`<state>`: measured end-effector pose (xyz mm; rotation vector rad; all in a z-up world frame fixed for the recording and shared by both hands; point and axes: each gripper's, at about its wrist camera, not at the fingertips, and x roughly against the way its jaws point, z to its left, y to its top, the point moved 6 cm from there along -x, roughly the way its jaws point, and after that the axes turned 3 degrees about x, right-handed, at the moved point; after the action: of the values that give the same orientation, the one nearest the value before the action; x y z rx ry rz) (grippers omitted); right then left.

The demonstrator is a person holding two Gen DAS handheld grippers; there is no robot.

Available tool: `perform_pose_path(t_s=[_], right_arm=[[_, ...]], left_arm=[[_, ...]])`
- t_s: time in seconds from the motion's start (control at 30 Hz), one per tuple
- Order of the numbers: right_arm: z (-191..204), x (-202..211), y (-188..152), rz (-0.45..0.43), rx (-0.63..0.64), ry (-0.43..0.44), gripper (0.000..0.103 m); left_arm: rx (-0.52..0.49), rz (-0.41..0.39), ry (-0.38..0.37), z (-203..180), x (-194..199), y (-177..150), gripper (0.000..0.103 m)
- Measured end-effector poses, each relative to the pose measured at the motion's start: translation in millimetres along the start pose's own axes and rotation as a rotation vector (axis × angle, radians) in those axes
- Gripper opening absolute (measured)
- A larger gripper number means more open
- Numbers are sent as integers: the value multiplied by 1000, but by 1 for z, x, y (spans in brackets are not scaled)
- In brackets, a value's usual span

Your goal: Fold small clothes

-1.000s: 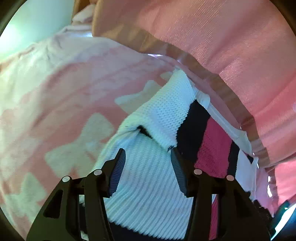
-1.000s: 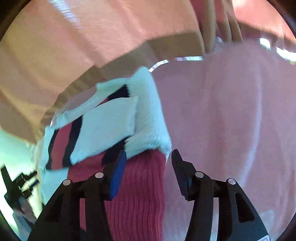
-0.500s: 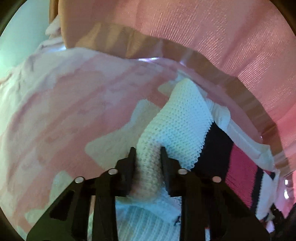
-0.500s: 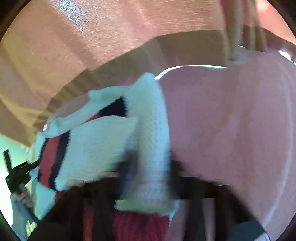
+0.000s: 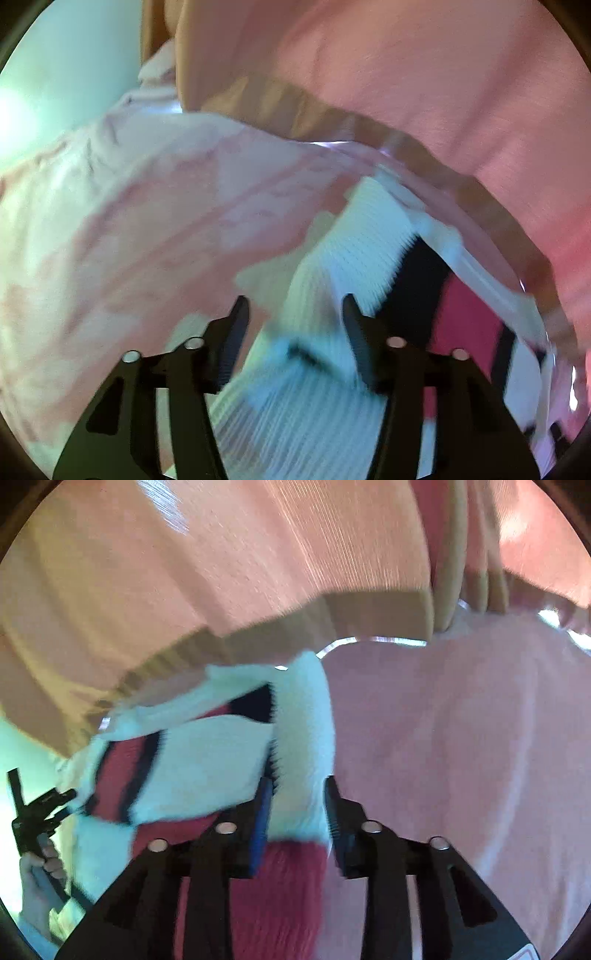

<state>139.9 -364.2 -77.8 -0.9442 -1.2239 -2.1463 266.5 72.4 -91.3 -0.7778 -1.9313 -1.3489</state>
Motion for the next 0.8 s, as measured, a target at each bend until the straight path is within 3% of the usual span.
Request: perform_pose_path(t_s=[0.07, 0.1, 0.17, 0.27, 0.4, 0.5, 0.57, 0.67, 0.73, 0.77, 0.8], right_arm=[[7, 30, -13, -11, 8, -10, 44], [13, 50, -30, -15, 35, -8, 47], [20, 74, -64, -19, 76, -36, 50], [27, 100, -135, 30, 92, -6, 51], [18, 110, -222, 122, 2, 34, 51], [18, 108, -252, 158, -39, 54, 51], [24, 109, -255, 140, -16, 48, 52], [31, 107, -257, 139, -4, 63, 52], [36, 104, -258, 136, 13, 69, 48], [39, 101, -256, 139, 7, 92, 39], [42, 98, -255, 142, 4, 105, 17]], left_arm=[[-41, 4, -25, 4, 27, -11, 65], [-60, 4, -47, 8, 45, -19, 67], [-92, 12, -100, 17, 72, -41, 80], [-130, 98, -120, 50, 97, -100, 81], [-113, 193, -113, 81, 106, -159, 81], [-68, 250, -110, 101, 106, -194, 81], [-95, 204, -99, 102, 114, -200, 82], [-97, 199, -100, 101, 116, -209, 81], [-97, 196, -104, 98, 117, -210, 78], [-100, 191, -106, 96, 117, -211, 71], [-105, 186, -110, 95, 118, -211, 64]])
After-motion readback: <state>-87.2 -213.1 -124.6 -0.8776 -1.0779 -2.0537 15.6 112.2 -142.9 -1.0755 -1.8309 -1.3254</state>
